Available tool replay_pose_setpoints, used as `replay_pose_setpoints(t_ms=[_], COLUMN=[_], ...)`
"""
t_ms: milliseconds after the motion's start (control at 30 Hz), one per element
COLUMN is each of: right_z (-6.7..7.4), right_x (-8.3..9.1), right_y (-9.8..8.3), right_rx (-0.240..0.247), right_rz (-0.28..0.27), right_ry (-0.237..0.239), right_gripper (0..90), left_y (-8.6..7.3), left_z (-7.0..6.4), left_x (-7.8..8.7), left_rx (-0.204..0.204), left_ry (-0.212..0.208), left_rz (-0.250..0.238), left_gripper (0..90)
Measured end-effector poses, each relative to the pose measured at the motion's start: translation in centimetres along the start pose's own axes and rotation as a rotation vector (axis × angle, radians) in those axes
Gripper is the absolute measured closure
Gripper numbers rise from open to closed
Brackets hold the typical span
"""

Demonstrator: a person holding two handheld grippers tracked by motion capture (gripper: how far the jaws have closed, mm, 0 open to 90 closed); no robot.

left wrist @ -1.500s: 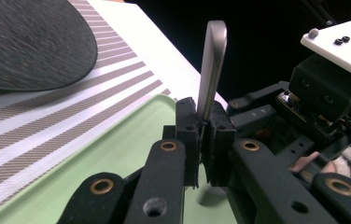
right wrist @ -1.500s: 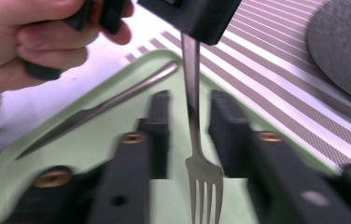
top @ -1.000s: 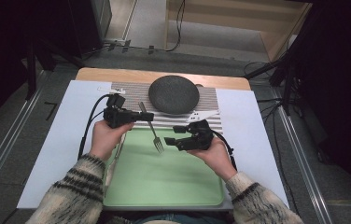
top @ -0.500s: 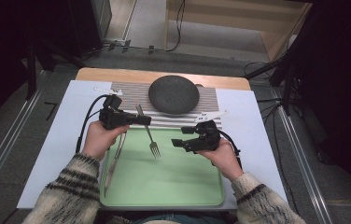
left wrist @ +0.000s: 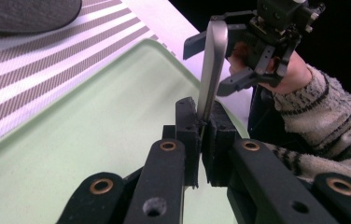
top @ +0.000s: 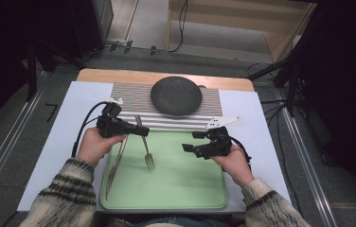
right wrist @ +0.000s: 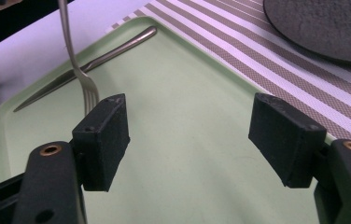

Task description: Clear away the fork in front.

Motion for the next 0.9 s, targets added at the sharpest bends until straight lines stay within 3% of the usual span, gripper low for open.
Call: replay_pose_setpoints(t_ms=[400,900], right_z=[-1.4,-2.1], right_x=[1.6,3.5], right_y=[-1.6,-3.9], right_rx=[-0.031,-0.067], right_rz=[-0.005,-0.005], right_ry=[-0.069,-0.089], right_gripper=[25.3,25.3], left_y=[-1.9,-3.6], left_z=[-0.6,-1.3], left_x=[0.9,1.3], left_rx=[0.021,0.052], left_ry=[-0.021,-0.035], left_rz=[0.023,0.058], left_gripper=[86.9,86.8])
Point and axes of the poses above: each handheld gripper's, and its own axes: x roughly backward along the jaws, y roughly out of its top, z roughly to its left, the point moved 7 cm from there along -x, roughly forward along the jaws, and after that the axes turned 8 degrees about -x, right-handed, at the moved point
